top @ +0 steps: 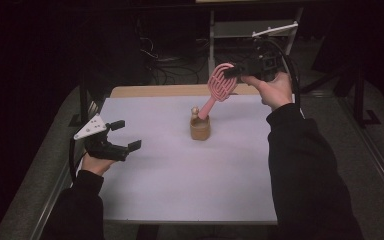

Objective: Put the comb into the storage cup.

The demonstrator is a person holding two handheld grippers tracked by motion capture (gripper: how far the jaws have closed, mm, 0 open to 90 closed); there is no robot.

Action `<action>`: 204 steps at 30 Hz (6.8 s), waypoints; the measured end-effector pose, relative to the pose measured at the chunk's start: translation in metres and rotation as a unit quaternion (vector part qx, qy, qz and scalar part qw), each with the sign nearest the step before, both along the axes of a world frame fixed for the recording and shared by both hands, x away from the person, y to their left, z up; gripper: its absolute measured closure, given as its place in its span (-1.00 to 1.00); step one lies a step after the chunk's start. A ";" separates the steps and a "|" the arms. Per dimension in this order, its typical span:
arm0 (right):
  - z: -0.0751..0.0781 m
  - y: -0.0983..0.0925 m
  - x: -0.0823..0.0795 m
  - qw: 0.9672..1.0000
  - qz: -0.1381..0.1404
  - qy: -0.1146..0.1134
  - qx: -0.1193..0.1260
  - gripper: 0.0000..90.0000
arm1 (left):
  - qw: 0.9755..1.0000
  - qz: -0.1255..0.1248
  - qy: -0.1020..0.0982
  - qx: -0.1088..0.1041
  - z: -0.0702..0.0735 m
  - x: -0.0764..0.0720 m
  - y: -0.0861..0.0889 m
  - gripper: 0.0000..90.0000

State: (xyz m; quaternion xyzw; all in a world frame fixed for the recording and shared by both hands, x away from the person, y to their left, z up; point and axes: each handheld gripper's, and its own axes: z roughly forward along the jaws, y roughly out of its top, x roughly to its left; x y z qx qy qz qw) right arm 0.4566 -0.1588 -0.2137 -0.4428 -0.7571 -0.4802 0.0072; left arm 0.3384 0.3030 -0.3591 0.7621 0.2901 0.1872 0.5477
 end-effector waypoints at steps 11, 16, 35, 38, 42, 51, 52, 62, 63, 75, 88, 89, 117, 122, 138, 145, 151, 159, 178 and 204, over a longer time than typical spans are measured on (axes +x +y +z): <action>-0.012 0.006 0.004 1.000 0.004 0.010 -0.008 0.39 | 1.000 0.017 0.002 -0.011 -0.015 -0.008 0.014 -1.00; -0.018 0.009 0.006 1.000 0.006 0.015 -0.014 0.39 | 0.999 0.030 0.001 -0.025 -0.024 -0.012 0.025 -1.00; -0.032 0.018 0.012 1.000 0.005 0.024 -0.018 0.39 | 0.998 0.050 0.011 -0.030 -0.053 -0.027 0.042 -1.00; -0.036 0.020 0.014 0.999 0.005 0.025 -0.019 0.39 | 0.998 0.054 0.011 -0.033 -0.057 -0.030 0.046 -1.00; -0.040 0.021 0.015 0.999 0.003 0.029 -0.021 0.39 | 0.997 0.064 0.013 -0.042 -0.061 -0.032 0.050 -1.00; -0.056 0.022 0.019 0.999 -0.004 0.040 -0.022 0.39 | 0.997 0.066 0.016 -0.033 -0.065 -0.033 0.051 -1.00; -0.057 0.022 0.020 0.999 -0.004 0.041 -0.021 0.39 | 0.997 0.067 0.017 -0.033 -0.066 -0.033 0.051 -1.00; -0.066 0.022 0.023 0.998 -0.011 0.053 -0.012 0.39 | 0.997 0.065 0.028 -0.028 -0.068 -0.033 0.051 -1.00; -0.066 0.021 0.023 0.998 -0.014 0.054 -0.010 0.39 | 0.997 0.065 0.028 -0.027 -0.068 -0.033 0.050 -1.00; -0.074 0.008 0.023 0.997 -0.031 0.074 0.021 0.32 | 0.997 0.063 0.027 -0.022 -0.068 -0.034 0.048 -1.00; -0.084 0.004 0.025 0.994 -0.019 0.100 0.039 -0.48 | 0.998 0.058 0.025 -0.023 -0.067 -0.033 0.043 -1.00; -0.085 0.003 0.024 0.994 -0.016 0.099 0.039 -0.50 | 0.998 0.057 0.025 -0.023 -0.067 -0.033 0.043 -1.00; -0.102 -0.039 -0.015 0.998 -0.013 0.030 0.045 -1.00 | 0.998 0.051 0.029 -0.017 -0.067 -0.030 0.035 -1.00; -0.119 -0.049 -0.028 0.999 -0.011 0.017 0.034 -1.00 | 0.998 0.049 0.029 -0.014 -0.068 -0.030 0.034 -1.00; -0.145 -0.067 -0.055 1.000 0.003 -0.021 -0.011 -1.00 | 0.998 0.049 0.032 -0.012 -0.068 -0.030 0.034 -1.00; -0.150 -0.073 -0.062 0.999 0.004 -0.027 -0.027 -1.00 | 0.998 0.049 0.034 -0.010 -0.068 -0.030 0.034 -1.00; -0.155 -0.076 -0.068 0.999 0.005 -0.032 -0.036 -1.00 | 0.998 0.049 0.034 -0.009 -0.069 -0.031 0.034 -1.00; -0.158 -0.082 -0.077 0.999 0.000 -0.040 -0.035 -1.00 | 0.998 0.048 0.035 -0.008 -0.069 -0.031 0.034 -1.00; -0.172 -0.094 -0.102 0.997 -0.001 -0.047 -0.060 -1.00 | 0.998 0.046 0.039 -0.007 -0.070 -0.031 0.035 -1.00; -0.198 -0.123 -0.140 0.994 -0.039 -0.069 -0.072 -1.00 | 0.997 0.054 0.052 -0.017 -0.073 -0.031 0.041 -1.00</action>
